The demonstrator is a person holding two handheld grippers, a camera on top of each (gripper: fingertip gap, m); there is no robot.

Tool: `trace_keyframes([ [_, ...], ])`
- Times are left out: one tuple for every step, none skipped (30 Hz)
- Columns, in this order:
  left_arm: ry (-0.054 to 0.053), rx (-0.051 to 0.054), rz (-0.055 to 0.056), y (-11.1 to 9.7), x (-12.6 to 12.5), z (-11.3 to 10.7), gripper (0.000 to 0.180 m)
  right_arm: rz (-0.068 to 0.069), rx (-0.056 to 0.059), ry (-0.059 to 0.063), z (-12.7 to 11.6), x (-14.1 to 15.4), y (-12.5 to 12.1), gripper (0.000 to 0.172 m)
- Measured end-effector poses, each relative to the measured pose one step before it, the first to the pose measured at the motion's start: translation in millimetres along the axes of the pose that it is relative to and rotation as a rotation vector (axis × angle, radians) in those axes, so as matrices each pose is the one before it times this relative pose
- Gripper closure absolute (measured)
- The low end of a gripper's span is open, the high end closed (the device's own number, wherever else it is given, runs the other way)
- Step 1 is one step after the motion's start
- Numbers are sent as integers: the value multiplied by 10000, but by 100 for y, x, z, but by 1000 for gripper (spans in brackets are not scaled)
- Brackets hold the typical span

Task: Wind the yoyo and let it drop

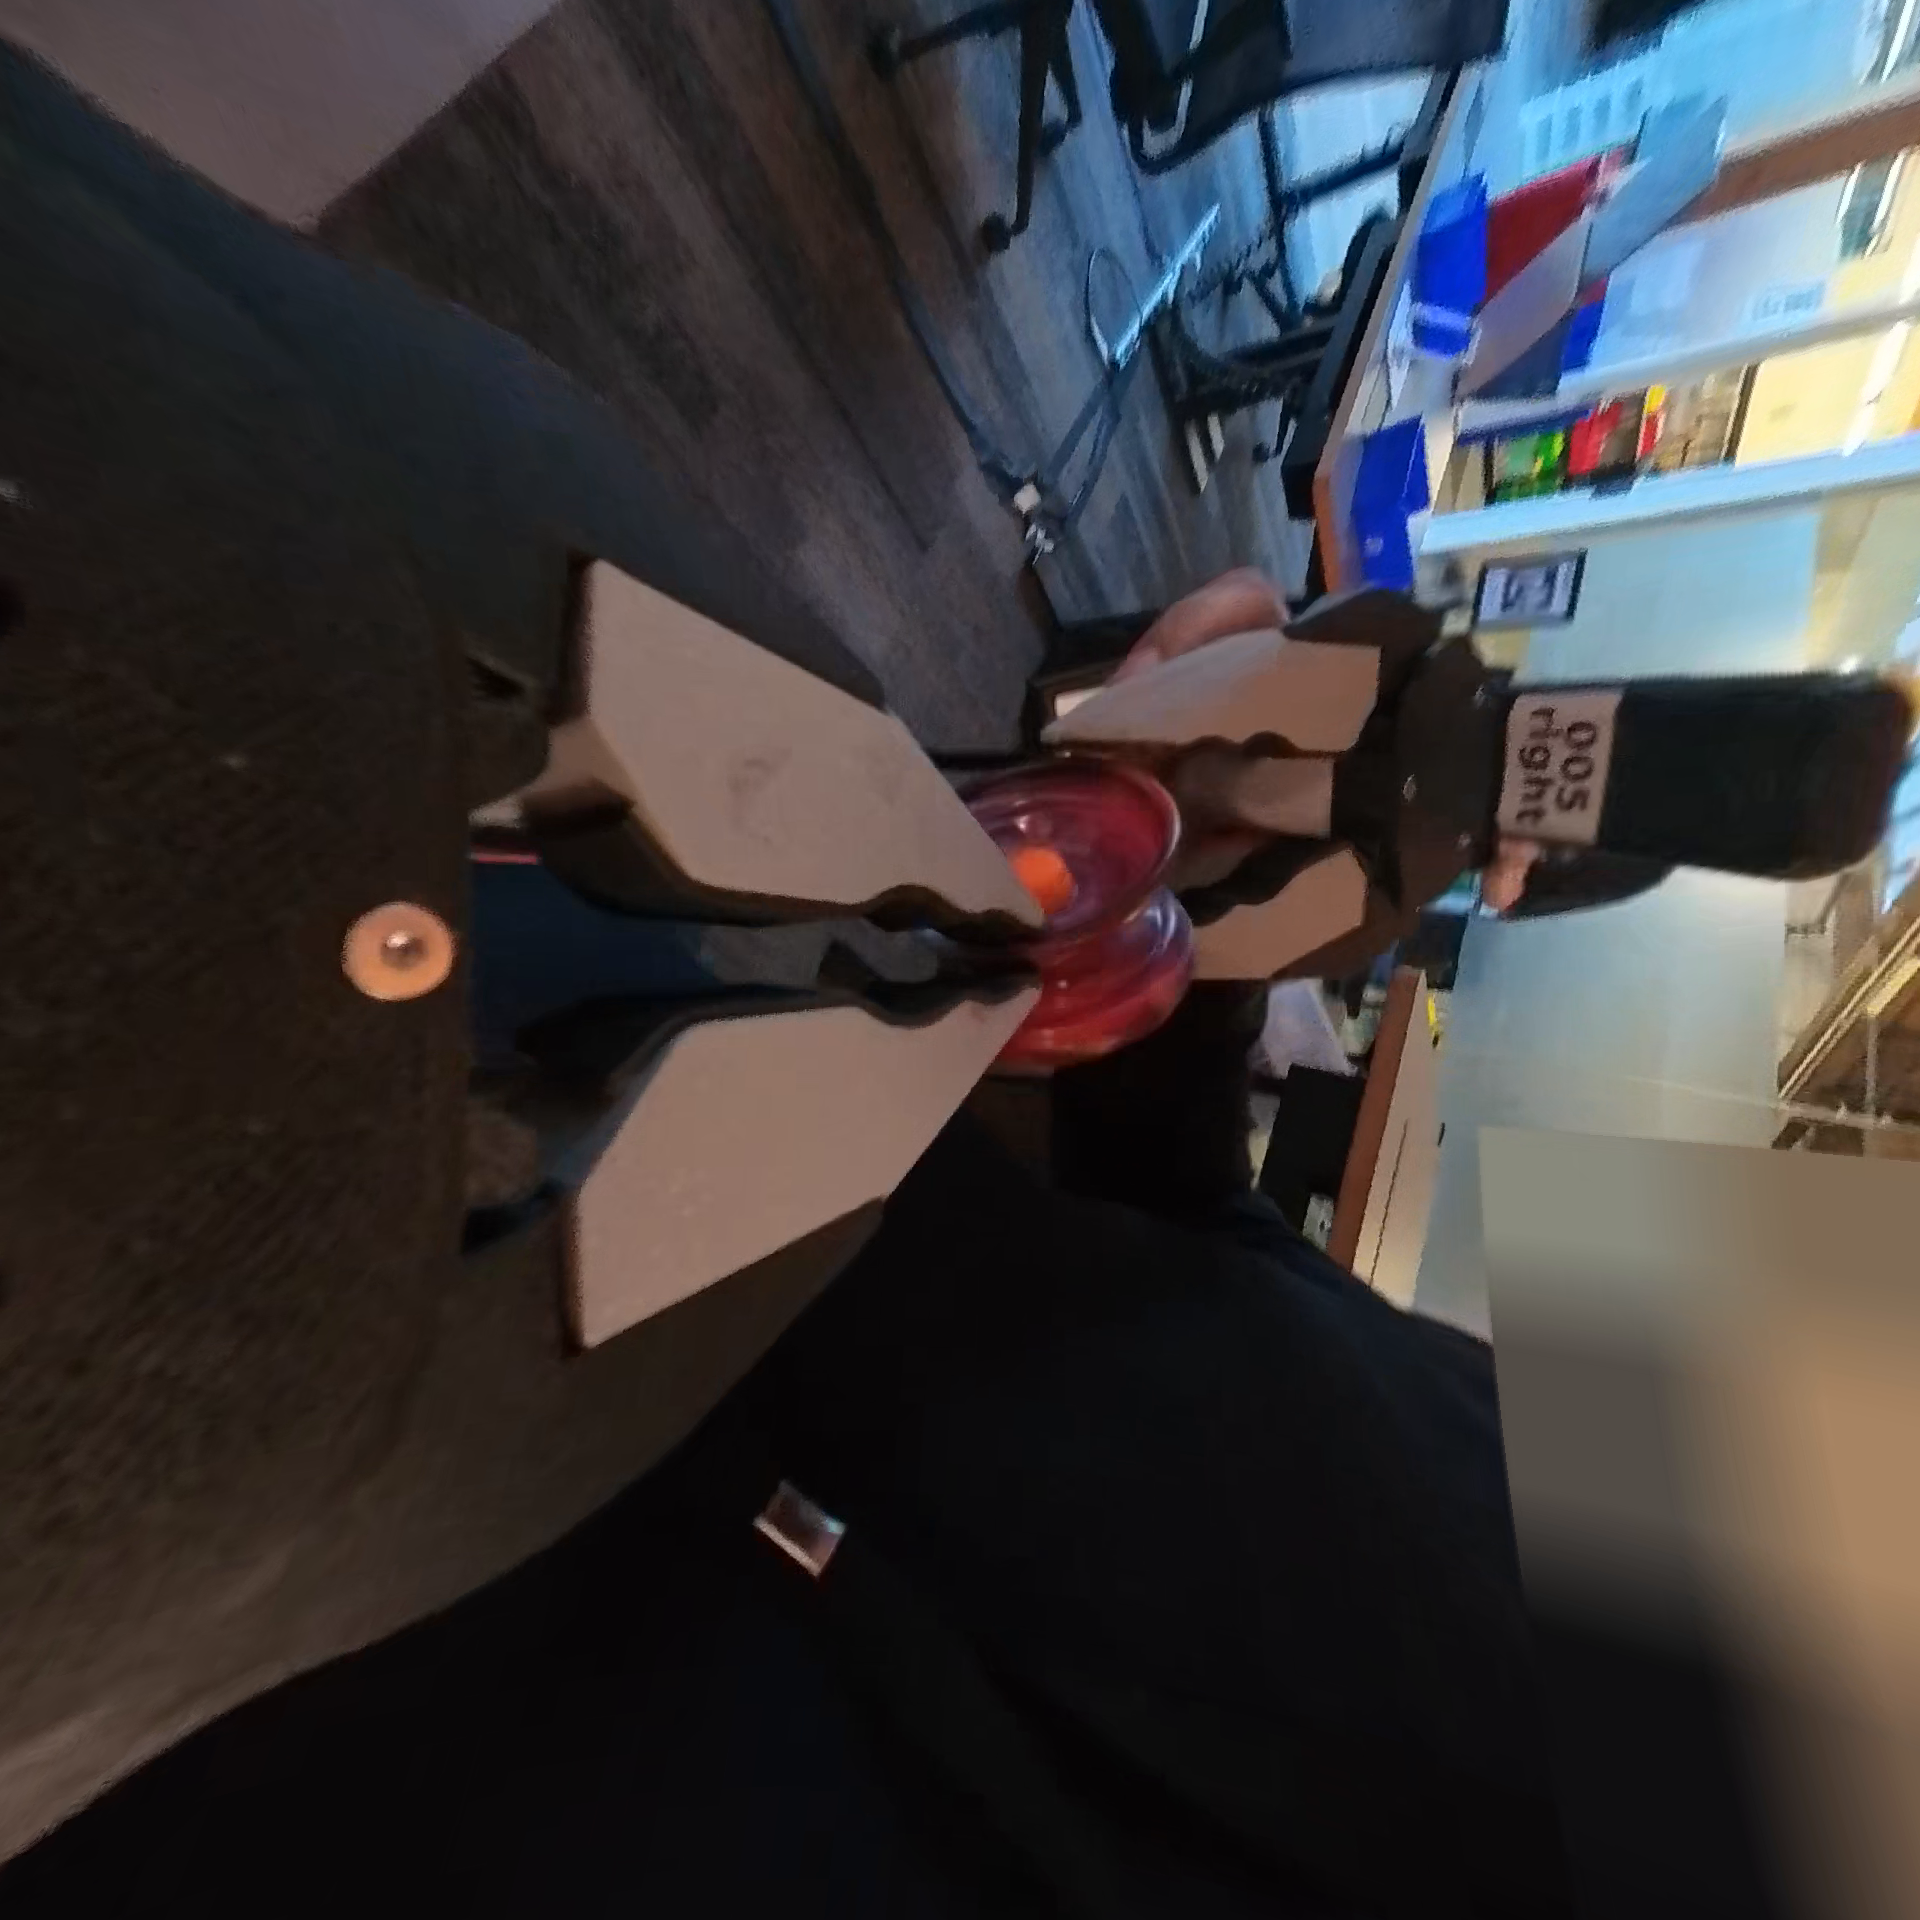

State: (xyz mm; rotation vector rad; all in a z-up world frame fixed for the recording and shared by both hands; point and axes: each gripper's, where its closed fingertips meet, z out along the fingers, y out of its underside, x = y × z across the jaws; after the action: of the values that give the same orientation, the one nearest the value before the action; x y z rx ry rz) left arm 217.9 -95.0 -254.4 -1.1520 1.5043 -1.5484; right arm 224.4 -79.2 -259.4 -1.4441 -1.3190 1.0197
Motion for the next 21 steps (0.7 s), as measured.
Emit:
trace_keyframes([
  [-470,193,128,-414,-509,-237,178,157,77,351,-375,759,253,130],
  [-362,237,22,-535,-461,-344,179,252,214,181,-387,549,182,114],
  [-430,291,-46,-620,-629,-392,179,357,367,151,-362,590,67,105],
  [-513,282,-65,-597,-792,-350,179,433,511,129,-263,632,-62,107],
  [-654,268,-119,-545,-1025,-264,179,477,595,68,-53,559,-123,114],
  [-583,297,-128,-502,-917,-158,179,446,520,77,223,545,43,124],
  [-283,290,-136,-446,-485,-22,179,342,325,217,494,712,368,132],
  [-327,217,-158,-299,-542,92,178,205,94,332,698,800,713,136],
  [-309,158,-133,-176,-514,156,178,86,-94,309,842,703,891,135],
  [-244,100,-102,-97,-430,193,179,51,-162,223,895,555,835,134],
  [-313,60,-65,-12,-514,171,179,96,-146,132,877,401,624,132],
  [-262,14,-15,60,-435,141,179,152,-111,106,743,331,368,131],
  [-334,-54,50,133,-524,69,179,158,-88,113,542,323,217,140],
  [-476,-64,181,139,-687,-42,179,122,-72,10,357,115,144,157],
  [-479,-94,317,162,-679,-118,179,104,-57,-151,229,-182,83,172],
  [-533,-175,384,252,-761,-159,179,124,-78,-230,137,-363,82,172],
  [-558,-211,445,335,-797,-175,178,100,-126,-281,74,-526,125,172],
  [-459,-200,481,431,-658,-125,179,70,-142,-291,66,-612,128,172],
  [-362,-209,427,579,-510,-36,178,79,-129,-288,102,-600,146,172],
  [-157,-228,265,724,-173,106,178,124,-77,-291,152,-549,113,172],
  [-1,-191,13,705,82,161,178,157,11,-324,153,-509,18,172],
])
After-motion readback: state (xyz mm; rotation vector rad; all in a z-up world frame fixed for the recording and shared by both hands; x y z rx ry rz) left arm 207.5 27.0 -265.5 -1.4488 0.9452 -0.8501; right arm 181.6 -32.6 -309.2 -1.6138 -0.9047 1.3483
